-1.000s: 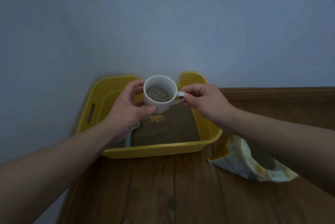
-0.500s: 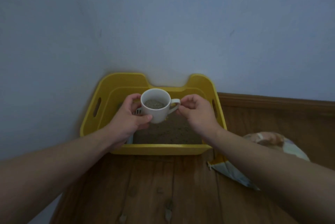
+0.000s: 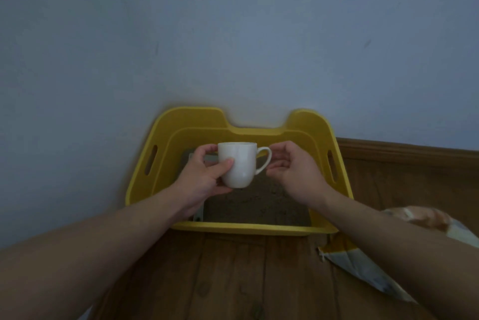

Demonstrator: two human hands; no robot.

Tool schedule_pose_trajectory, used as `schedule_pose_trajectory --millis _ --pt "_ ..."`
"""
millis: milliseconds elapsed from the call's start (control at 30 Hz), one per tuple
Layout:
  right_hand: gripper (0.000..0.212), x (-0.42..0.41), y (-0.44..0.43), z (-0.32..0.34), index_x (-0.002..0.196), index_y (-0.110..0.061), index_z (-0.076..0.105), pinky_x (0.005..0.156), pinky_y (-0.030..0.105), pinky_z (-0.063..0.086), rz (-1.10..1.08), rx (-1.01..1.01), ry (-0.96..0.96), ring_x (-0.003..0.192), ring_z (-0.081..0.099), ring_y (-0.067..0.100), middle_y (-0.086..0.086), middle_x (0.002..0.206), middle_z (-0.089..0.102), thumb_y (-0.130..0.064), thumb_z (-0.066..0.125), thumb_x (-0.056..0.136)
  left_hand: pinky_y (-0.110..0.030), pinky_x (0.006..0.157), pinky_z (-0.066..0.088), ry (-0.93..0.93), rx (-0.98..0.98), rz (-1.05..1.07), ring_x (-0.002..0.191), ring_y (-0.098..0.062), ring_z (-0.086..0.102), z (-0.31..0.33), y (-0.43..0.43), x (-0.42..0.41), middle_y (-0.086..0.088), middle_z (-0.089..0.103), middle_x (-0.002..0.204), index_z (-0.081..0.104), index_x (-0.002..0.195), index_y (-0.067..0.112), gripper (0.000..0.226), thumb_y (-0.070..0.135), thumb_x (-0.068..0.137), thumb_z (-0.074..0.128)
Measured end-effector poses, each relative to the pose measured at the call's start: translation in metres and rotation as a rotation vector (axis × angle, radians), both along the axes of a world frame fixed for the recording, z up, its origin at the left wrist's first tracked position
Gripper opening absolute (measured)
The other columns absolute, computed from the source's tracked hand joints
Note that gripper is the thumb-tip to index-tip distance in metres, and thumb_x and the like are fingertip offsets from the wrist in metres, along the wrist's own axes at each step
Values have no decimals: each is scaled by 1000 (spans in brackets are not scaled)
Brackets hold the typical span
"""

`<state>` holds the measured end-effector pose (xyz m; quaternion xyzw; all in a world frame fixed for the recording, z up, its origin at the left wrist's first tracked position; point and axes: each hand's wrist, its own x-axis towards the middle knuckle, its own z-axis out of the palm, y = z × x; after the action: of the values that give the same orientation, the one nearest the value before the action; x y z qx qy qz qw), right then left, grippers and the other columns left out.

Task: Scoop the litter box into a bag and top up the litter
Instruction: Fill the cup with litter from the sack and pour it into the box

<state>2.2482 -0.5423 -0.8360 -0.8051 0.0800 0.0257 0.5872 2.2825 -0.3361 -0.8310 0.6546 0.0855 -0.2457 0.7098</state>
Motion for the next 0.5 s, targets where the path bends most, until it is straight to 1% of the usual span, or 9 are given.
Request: schedule_pose_trajectory --millis 100,200,267,400,500 --pt "38 7 4 -5 113 -17 57 77 24 58 18 -55 8 89 67 13 -2 101 67 5 69 84 -52 86 59 27 35 7 115 -33 61 -5 3 5 -8 51 130 43 133 29 49 15 92 66" --pt "37 15 4 -10 109 -22 56 78 24 56 31 -115 14 88 66 10 -5 100 66 0 71 84 -50 87 59 48 59 -3 114 -33 61 -8 4 9 -7 49 131 43 130 33 48 15 92 65" --pt "37 19 4 -15 110 -20 56 77 23 56 25 -143 22 87 65 11 -4 99 67 -1 73 83 -48 87 59 60 68 -17 113 -33 61 -10 4 11 -8 48 134 42 135 33 52 15 93 65" --pt "36 25 1 -20 111 -11 58 68 14 52 3 -149 40 82 63 10 1 96 68 0 75 82 -44 90 58 66 96 -64 116 -29 61 -13 4 14 -8 49 138 38 147 28 60 17 95 63" --pt "35 29 -1 -24 113 -10 59 72 16 52 17 -141 72 83 63 8 0 97 68 -2 75 83 -39 86 59 71 120 -92 116 -27 60 -15 2 15 -7 50 138 36 151 28 60 19 97 60"
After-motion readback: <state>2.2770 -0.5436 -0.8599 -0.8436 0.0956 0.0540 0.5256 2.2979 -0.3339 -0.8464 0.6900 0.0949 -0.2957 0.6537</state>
